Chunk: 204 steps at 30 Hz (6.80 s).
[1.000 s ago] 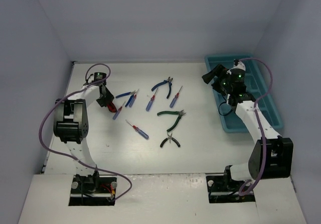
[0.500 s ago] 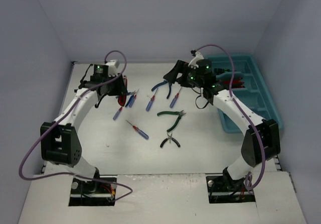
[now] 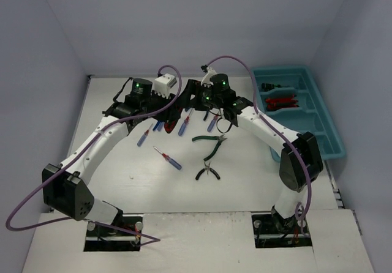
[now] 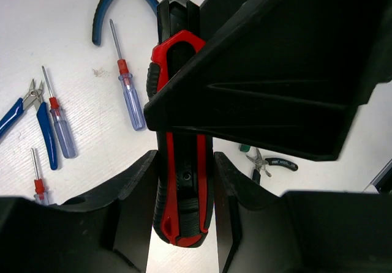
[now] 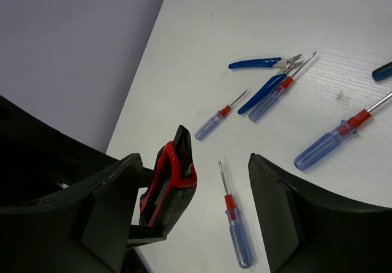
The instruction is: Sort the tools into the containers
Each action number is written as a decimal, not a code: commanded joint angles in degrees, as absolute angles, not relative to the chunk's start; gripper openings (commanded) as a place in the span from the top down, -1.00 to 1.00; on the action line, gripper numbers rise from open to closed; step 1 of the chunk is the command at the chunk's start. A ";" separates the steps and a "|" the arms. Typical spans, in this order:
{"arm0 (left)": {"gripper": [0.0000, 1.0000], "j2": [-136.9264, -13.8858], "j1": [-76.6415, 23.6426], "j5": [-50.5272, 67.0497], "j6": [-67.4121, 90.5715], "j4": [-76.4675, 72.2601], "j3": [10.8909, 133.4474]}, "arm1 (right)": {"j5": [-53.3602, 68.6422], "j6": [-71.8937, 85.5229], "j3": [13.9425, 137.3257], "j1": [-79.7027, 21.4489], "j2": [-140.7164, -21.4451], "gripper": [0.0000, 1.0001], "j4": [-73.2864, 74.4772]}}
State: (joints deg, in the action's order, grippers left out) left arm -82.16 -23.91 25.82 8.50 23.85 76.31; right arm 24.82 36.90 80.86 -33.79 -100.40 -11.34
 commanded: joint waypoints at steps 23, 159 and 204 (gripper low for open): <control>-0.61 -78.24 -23.77 13.58 12.26 21.60 73.51 | 28.02 38.39 76.70 -5.48 -90.51 1.00 -16.44; -0.61 -61.46 -22.41 8.01 15.59 33.93 62.90 | 6.78 34.81 57.63 15.12 -90.96 -0.16 -3.56; -0.61 -75.65 -22.06 9.32 20.48 32.78 65.46 | -9.70 50.50 59.43 -31.17 -99.84 -0.14 6.40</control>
